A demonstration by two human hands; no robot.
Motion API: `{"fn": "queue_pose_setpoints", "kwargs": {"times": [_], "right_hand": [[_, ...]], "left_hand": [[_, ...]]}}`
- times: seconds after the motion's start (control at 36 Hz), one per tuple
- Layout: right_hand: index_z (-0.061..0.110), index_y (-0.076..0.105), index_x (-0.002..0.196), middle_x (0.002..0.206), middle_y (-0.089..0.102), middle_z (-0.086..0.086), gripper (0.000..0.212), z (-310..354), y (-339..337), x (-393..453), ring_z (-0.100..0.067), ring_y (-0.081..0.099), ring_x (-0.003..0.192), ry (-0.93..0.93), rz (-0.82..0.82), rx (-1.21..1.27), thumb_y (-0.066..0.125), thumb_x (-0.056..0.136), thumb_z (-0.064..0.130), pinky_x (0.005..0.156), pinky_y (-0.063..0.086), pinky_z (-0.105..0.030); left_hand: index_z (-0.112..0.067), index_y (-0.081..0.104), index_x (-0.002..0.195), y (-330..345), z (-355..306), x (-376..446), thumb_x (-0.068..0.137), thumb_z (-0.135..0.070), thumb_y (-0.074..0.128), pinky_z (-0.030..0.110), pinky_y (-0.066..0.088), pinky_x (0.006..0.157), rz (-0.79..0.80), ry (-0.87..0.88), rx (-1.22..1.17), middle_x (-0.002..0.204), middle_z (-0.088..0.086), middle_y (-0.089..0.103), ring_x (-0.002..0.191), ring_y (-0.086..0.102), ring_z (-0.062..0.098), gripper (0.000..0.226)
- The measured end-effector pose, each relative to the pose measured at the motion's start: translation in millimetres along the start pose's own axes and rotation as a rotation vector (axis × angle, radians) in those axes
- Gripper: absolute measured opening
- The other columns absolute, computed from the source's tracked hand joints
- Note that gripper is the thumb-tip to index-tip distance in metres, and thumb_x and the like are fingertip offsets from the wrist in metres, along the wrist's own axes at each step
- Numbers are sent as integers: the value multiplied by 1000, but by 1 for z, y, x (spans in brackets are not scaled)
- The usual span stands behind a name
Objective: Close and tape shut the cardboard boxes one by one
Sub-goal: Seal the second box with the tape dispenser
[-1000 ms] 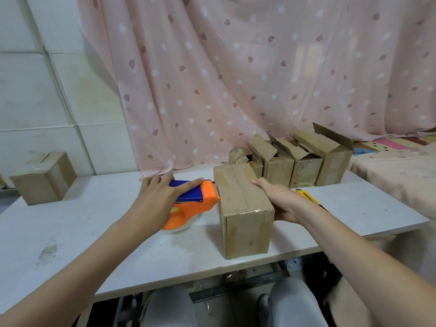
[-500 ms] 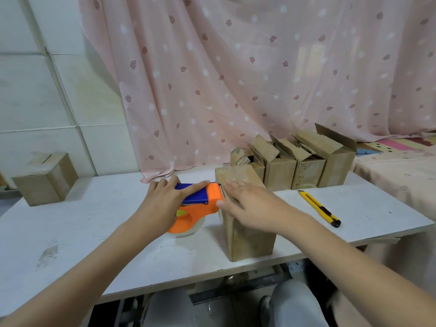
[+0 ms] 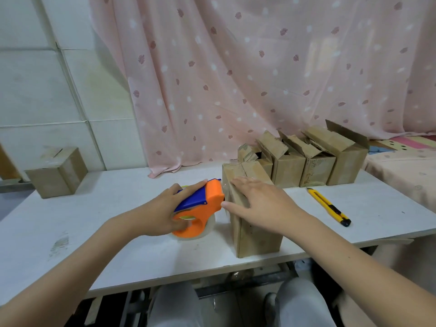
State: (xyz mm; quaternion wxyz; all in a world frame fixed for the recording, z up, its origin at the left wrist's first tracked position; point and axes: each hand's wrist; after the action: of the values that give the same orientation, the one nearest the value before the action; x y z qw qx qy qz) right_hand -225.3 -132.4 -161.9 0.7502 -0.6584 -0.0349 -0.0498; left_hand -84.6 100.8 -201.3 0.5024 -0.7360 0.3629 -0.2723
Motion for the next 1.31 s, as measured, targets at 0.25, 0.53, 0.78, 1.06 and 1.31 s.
{"fn": "queue_pose_setpoints", "kwargs": {"times": [0.25, 0.53, 0.78, 1.06, 1.31], "right_hand": [[27, 25, 158, 164, 23, 9, 82, -1, 2, 2, -10, 22, 150, 19, -10, 16, 31, 92, 76, 118, 28, -37], [25, 25, 158, 164, 24, 9, 75, -2, 3, 2, -12, 22, 151, 27, -3, 16, 27, 98, 69, 117, 28, -37], [27, 29, 157, 163, 26, 11, 64, -3, 6, 4, -10, 24, 150, 25, -30, 41, 29, 101, 59, 116, 30, -35], [23, 46, 148, 155, 43, 6, 53, 0, 2, 5, -21, 40, 142, 69, -37, 133, 37, 103, 48, 112, 38, -39], [31, 52, 88, 96, 63, 0, 16, 14, -7, 43, -33, 53, 110, 354, -41, 256, 41, 86, 42, 103, 39, -58]], "left_hand": [[-64, 8, 146, -24, -4, -2, 85, -29, 77, 13, 44, 70, 81, -36, -17, 122, -25, 46, 95, 54, 3, 98], [-77, 14, 136, -42, -10, -5, 77, -21, 76, 25, 50, 67, 66, -29, 28, 107, -21, 54, 82, 57, 12, 102], [-77, 11, 136, -40, -10, -8, 79, -24, 75, 23, 49, 70, 76, -37, 30, 112, -22, 52, 86, 56, 10, 101], [-81, 19, 130, -37, 7, -31, 74, -21, 71, 18, 41, 60, 47, -50, 70, 79, -14, 58, 66, 51, 6, 96], [-80, 14, 126, -33, 2, -20, 75, -24, 68, 17, 38, 62, 33, -32, 126, 88, -11, 59, 76, 52, 8, 93]]}}
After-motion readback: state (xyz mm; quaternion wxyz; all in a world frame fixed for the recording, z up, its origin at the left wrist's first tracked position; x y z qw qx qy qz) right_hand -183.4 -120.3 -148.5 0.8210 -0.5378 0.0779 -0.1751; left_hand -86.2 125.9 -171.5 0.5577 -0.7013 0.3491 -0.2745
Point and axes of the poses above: each hand's wrist, its own x-axis towards the middle knuckle, its own y-axis out of the palm, z = x × y
